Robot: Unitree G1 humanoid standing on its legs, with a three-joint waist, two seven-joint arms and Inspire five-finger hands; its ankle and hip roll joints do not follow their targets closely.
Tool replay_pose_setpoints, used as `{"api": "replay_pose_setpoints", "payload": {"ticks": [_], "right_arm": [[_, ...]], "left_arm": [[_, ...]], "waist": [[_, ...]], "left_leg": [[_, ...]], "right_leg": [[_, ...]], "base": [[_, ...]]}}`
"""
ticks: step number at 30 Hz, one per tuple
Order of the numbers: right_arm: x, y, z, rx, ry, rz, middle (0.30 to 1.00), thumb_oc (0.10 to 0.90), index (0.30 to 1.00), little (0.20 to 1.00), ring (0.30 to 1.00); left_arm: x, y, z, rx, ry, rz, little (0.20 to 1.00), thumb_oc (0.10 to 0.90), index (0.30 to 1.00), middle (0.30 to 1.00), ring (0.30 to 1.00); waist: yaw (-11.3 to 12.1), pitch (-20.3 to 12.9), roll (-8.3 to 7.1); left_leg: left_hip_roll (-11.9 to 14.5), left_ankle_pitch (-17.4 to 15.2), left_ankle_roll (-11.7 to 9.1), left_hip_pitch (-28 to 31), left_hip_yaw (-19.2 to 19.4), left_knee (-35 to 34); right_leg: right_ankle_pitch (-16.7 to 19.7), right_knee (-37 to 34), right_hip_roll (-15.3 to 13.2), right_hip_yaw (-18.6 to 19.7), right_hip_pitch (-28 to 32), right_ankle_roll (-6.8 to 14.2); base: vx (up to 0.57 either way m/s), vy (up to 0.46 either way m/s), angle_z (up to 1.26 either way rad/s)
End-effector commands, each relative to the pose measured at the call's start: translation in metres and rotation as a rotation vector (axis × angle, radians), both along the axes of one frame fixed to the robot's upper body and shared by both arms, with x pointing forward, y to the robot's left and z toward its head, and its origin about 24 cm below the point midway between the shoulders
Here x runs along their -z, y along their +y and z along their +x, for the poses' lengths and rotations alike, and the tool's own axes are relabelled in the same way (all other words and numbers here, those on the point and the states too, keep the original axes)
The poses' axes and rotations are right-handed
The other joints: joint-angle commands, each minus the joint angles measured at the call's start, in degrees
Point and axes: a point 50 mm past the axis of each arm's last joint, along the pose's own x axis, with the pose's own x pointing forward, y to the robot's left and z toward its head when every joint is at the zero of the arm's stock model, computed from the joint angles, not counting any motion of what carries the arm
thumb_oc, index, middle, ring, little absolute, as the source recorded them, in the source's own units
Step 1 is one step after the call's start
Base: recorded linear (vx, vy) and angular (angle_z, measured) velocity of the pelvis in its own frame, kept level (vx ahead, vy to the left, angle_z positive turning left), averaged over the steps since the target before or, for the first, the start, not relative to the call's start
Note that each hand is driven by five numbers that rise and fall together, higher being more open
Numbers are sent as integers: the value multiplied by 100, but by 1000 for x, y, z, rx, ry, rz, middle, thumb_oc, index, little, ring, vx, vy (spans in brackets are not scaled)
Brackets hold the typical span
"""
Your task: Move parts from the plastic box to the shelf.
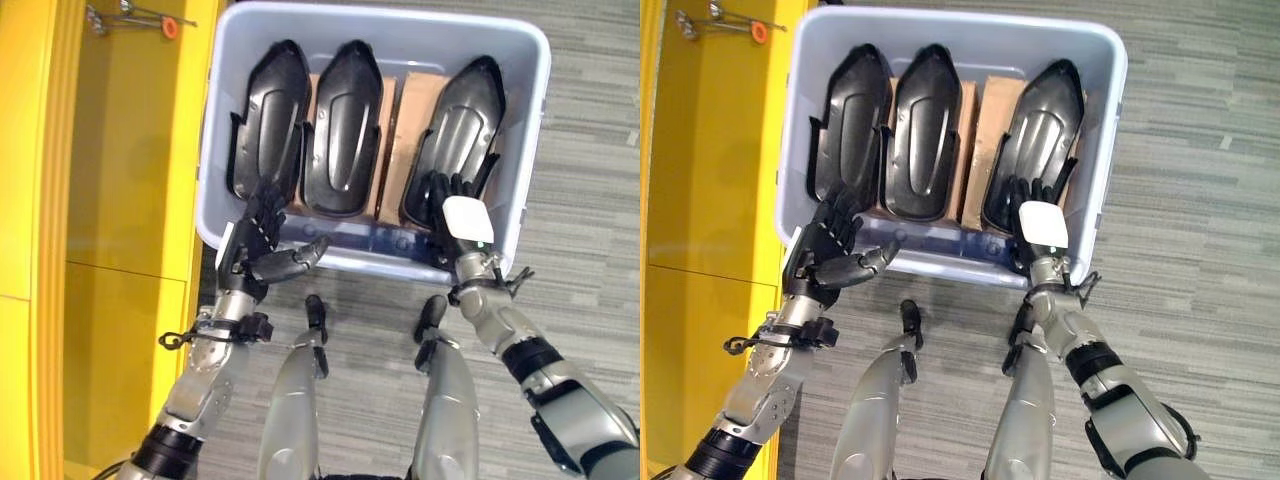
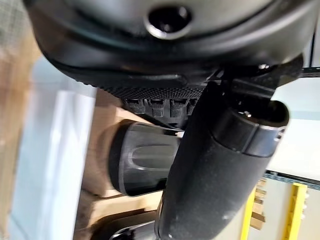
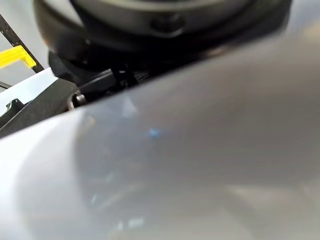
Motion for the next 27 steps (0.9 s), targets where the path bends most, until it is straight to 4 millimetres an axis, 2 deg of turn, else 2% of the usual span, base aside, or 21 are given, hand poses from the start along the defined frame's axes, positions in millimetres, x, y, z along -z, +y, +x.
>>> {"api": "replay_pose_setpoints", "payload": {"ticks": [1, 7, 10, 17, 19, 21, 23, 25, 26, 27], "right_arm": [[71, 11, -22, -25, 349, -13, 300, 400, 300, 300, 300], [75, 26, -25, -89, 364, -27, 300, 400, 300, 300, 300], [78, 31, -28, -108, 368, -58, 300, 400, 300, 300, 300], [95, 22, -32, -37, 430, -63, 300, 400, 300, 300, 300], [97, 15, -33, -31, 446, -94, 300, 400, 300, 300, 300], [98, 11, -34, -22, 455, -98, 300, 400, 300, 300, 300], [96, 9, -33, -23, 448, -97, 300, 400, 300, 300, 300], [80, 7, -29, -48, 378, -71, 300, 400, 300, 300, 300], [80, 7, -29, -47, 379, -70, 300, 400, 300, 300, 300], [71, 6, -28, -52, 339, -21, 300, 400, 300, 300, 300]], "left_arm": [[-34, -12, -11, 57, -191, -68, 1000, 900, 1000, 1000, 1000], [-34, -14, -11, 60, -197, -62, 1000, 900, 1000, 1000, 1000], [-39, -12, -10, 38, -220, -51, 1000, 900, 1000, 1000, 1000], [-31, -16, -3, 66, -181, -29, 1000, 900, 1000, 1000, 1000], [-30, -12, 1, 58, -178, 4, 1000, 900, 1000, 1000, 1000], [-28, -10, 1, 57, -170, 7, 1000, 900, 1000, 1000, 1000], [-27, -8, 1, 51, -166, 12, 1000, 900, 1000, 1000, 1000], [-23, -1, 0, 29, -152, 25, 1000, 900, 1000, 1000, 1000], [-23, -1, 0, 29, -151, 25, 1000, 900, 1000, 1000, 1000], [-22, 1, 0, 19, -146, 26, 1000, 900, 1000, 1000, 1000]], "waist": [[167, -142, 252], [109, -142, 201], [71, -142, 116], [187, -142, -13], [266, -162, -119], [292, -241, -149], [294, -311, -179], [271, -483, -283], [273, -485, -281], [258, -553, -325]], "left_leg": [[397, -191, -188, -329, -41, 464], [408, -221, -173, -248, -4, 414], [391, -179, -192, 15, 3, 230], [353, -52, -212, 907, -97, -250], [383, 14, -248, 1523, -171, -502], [401, 24, -253, 1613, -190, -524], [410, 72, -256, 1652, -205, -584], [459, 84, -270, 1837, -197, -687], [460, 87, -271, 1846, -196, -696], [487, 93, -282, 1923, -181, -730]], "right_leg": [[91, -288, -436, 284, 525, 546], [108, -293, -447, 295, 511, 549], [172, -474, -441, 213, 787, 580], [328, -905, -421, -43, 1789, 660], [365, -1143, -384, -207, 2489, 683], [369, -1190, -362, -251, 2624, 689], [403, -1258, -350, -274, 2679, 685], [415, -1368, -294, -310, 2846, 688], [419, -1378, -292, -312, 2855, 688], [430, -1445, -263, -331, 2939, 691]], "base": [[-10, -4, -11], [-2, -1, -8], [0, 0, 0], [-2, -14, 9], [53, -22, 16], [44, -21, 15], [47, -13, 5], [76, -9, 1], [75, -15, -3], [66, -16, -6]]}}
